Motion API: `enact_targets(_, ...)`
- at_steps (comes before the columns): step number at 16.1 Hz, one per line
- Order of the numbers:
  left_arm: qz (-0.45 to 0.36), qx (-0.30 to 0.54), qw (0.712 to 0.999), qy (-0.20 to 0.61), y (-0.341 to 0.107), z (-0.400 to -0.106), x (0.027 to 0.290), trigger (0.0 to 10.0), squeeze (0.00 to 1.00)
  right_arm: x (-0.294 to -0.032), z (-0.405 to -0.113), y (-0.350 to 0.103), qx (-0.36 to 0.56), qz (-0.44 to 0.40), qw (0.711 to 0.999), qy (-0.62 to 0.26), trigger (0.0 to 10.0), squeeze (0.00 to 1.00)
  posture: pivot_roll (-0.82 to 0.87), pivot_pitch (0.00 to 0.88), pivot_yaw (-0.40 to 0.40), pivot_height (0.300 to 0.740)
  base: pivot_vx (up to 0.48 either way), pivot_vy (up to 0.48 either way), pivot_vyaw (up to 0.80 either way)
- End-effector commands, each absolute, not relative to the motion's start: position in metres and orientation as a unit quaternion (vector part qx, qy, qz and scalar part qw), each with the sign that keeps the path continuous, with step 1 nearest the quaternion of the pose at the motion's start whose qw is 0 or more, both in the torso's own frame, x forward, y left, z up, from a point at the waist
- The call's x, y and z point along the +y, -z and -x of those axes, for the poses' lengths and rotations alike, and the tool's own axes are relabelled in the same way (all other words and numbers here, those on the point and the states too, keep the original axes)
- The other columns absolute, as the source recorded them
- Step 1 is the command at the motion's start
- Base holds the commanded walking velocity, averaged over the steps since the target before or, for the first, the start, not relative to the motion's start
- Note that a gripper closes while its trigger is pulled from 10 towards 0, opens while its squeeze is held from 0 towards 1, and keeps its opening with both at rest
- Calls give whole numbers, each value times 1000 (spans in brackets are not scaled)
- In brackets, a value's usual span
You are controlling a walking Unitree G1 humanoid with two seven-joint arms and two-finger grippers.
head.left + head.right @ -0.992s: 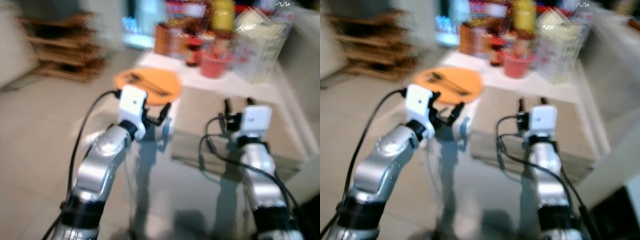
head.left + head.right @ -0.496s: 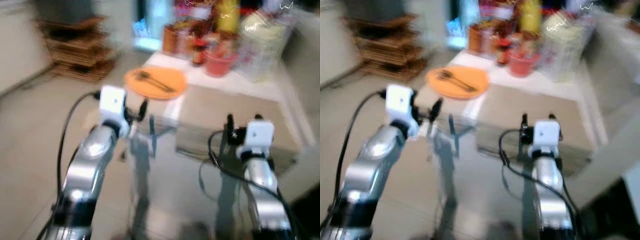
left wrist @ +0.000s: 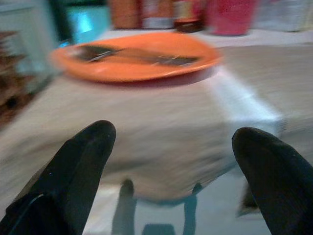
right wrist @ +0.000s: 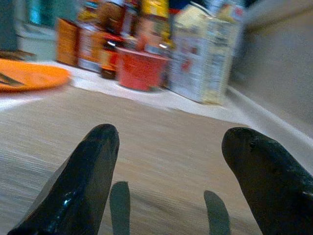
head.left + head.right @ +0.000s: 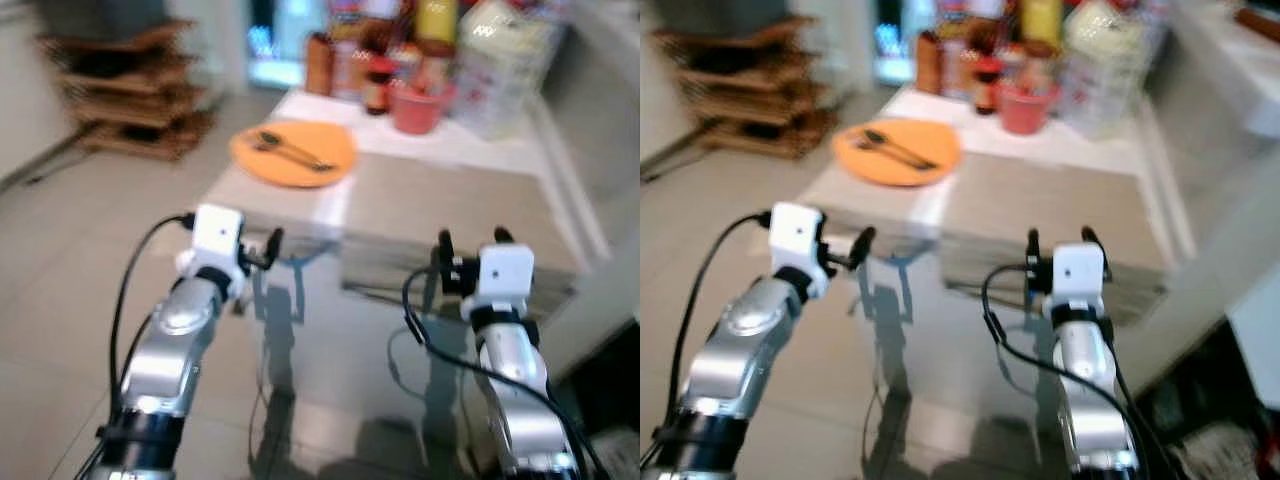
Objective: Setting the table
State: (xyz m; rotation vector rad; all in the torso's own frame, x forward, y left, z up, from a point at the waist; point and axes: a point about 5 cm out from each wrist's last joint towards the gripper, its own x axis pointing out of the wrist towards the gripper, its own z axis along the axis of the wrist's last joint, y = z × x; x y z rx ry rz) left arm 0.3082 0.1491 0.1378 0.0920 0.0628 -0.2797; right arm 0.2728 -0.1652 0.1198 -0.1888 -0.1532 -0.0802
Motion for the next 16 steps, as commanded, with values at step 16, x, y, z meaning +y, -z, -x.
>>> enact_targets(16, -90, -34, 976, 196, -158, -309, 130, 10000, 0, -163, -284, -115, -63, 116, 991, 15, 10000, 0, 86, 0, -30, 740, 0, 381, -247)
